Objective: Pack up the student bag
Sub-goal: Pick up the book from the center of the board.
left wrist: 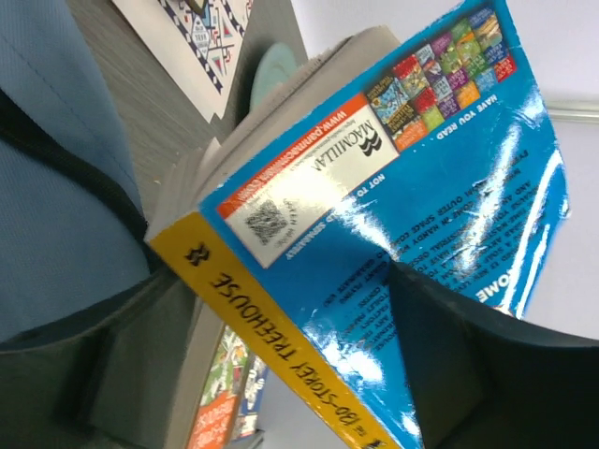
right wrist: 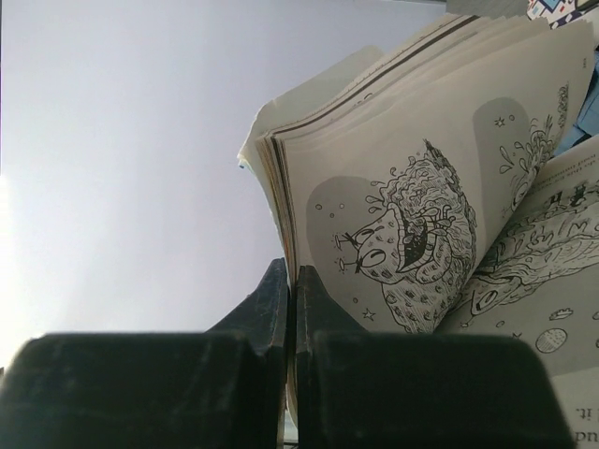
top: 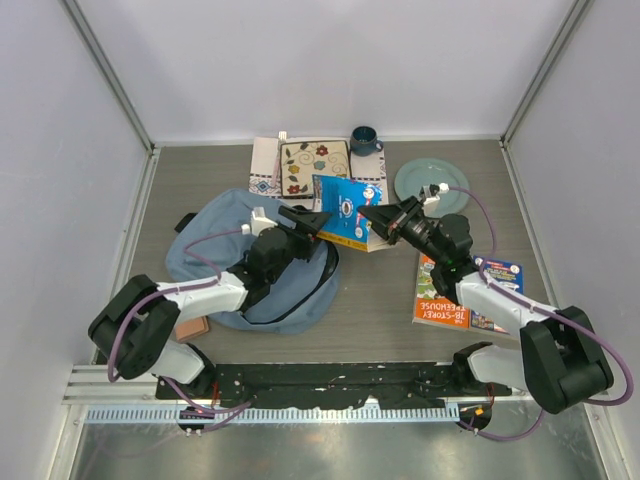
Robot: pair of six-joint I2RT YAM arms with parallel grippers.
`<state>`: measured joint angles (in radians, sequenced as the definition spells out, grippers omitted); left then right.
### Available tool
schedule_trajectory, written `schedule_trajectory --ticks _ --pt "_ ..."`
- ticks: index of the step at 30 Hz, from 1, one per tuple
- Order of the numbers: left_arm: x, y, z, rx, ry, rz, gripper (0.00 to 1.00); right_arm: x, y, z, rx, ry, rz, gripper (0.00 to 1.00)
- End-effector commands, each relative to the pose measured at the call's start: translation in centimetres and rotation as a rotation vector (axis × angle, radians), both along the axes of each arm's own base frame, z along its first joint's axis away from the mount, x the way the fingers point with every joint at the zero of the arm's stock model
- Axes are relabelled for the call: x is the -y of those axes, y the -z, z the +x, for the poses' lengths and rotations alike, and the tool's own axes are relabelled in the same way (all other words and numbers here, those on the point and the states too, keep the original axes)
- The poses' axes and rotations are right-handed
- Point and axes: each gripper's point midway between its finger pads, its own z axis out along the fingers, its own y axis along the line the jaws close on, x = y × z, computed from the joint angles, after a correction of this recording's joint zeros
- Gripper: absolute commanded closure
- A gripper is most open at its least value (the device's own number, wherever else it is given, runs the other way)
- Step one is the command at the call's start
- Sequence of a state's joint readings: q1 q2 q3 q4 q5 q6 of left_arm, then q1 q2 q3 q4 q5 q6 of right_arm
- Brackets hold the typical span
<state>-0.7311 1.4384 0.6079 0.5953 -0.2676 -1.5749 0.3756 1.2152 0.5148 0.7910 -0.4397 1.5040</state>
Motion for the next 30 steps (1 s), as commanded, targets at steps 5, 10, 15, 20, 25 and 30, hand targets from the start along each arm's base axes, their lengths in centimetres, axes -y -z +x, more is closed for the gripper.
schedule_trajectory --ticks 5,10,15,20,25,30 --pt "0.5 -3.7 1.1 0.109 -0.016 -0.040 0.48 -0.2 -4.0 -2.6 0.105 -0.078 0.096 0.99" --pt "0.9 -3.5 1.2 0.108 -0.007 -0.051 0.67 -0.4 -3.9 -2.6 0.098 -0.089 0.095 0.99" --pt "0.7 -4.5 1.4 0.132 -0.012 -0.052 1.00 -0.5 -2.3 -2.7 0.081 -0.094 0.038 0.99" --pt "-0.7 -8.2 1.6 0.241 -0.016 0.023 1.00 2.8 4.6 -1.9 -0.095 0.052 -0.251 0.40" --pt "-2.5 -12.2 2.0 0.337 -0.024 0.135 1.00 8.0 9.2 -3.5 -0.226 0.209 -0.503 0.15" --pt "-2.2 -15.7 2.2 0.445 0.005 0.186 1.00 5.4 6.9 -5.2 -0.207 0.076 -0.289 0.14"
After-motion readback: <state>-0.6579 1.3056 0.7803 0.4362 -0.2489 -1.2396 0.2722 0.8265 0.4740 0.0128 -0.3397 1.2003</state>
